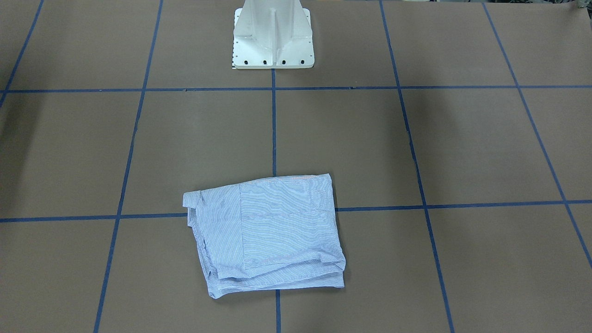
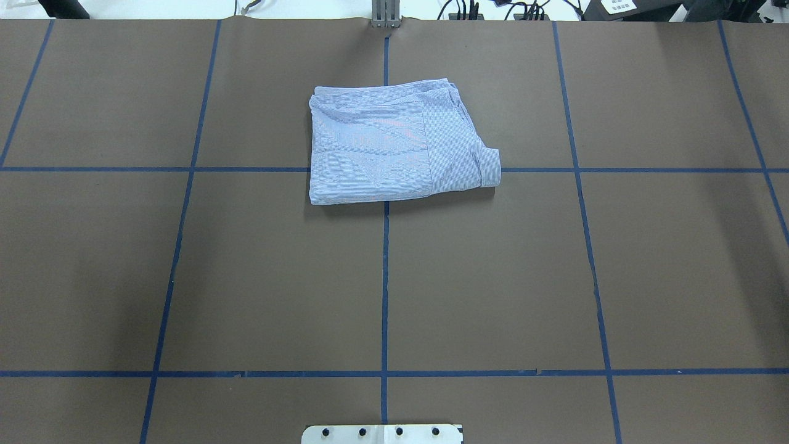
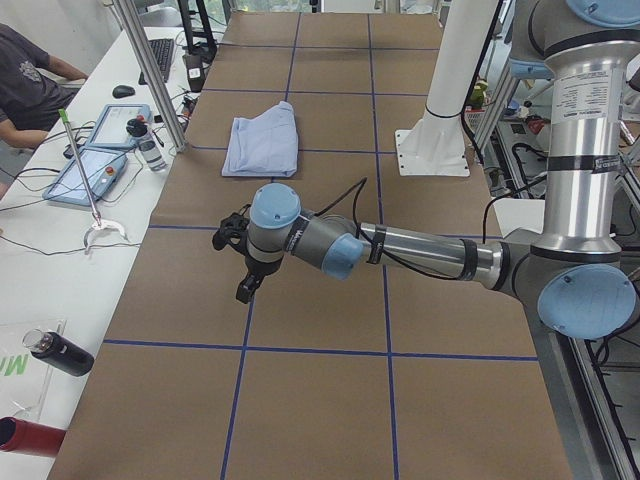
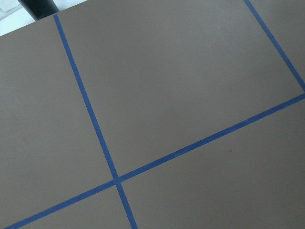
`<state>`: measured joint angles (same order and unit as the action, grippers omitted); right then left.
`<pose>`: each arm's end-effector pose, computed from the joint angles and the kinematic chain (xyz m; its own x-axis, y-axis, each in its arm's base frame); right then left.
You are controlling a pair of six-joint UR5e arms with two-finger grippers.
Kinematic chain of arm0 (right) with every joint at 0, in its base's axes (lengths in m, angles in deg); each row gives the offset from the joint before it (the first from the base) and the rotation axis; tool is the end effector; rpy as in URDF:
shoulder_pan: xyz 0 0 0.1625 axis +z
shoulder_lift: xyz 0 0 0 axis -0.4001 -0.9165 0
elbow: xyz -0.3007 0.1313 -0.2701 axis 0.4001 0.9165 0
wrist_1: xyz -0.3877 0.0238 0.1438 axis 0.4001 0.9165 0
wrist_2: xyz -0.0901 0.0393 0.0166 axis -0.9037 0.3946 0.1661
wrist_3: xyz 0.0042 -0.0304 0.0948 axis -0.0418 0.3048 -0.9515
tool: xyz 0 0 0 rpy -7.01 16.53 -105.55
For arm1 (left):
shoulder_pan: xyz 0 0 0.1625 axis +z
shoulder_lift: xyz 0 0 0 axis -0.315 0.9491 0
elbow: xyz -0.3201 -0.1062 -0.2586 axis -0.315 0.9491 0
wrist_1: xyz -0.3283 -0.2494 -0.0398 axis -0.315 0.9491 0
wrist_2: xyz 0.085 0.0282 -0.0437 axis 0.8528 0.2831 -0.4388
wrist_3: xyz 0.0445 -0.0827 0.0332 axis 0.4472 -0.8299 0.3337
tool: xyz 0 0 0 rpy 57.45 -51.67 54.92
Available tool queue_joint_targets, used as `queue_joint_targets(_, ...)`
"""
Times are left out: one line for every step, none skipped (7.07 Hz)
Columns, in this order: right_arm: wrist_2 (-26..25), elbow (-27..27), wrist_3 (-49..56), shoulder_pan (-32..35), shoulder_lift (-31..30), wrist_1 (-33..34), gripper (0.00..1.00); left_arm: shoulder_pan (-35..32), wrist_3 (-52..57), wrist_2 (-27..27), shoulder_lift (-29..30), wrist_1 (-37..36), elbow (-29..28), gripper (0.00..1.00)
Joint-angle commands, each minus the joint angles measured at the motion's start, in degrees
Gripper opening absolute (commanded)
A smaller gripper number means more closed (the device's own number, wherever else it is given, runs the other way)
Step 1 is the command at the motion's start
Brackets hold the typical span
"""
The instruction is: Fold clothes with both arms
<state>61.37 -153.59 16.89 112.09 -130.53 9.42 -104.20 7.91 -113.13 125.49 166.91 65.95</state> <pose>0.0487 -0.4898 0.6386 0.6837 -0.1827 0.7065 0.1048 0.9827 0.1527 -0.0268 -0.4987 0.5720 0.6822 0.3732 -0.6287 -0.0896 0.8961 0.4347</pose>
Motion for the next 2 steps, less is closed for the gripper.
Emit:
queue_joint_targets(0.09,-0.27,0.03,0.00,-0.07,0.07,1.00,-0.12,0.05,-0.24,0.68,0.48,-4.18,0.99)
queue_joint_targets(0.00,-0.28,0.03,0.00,-0.07,0.07,1.00,-0.47,-0.03,-0.07,1.12,0.40,-4.09,0.99)
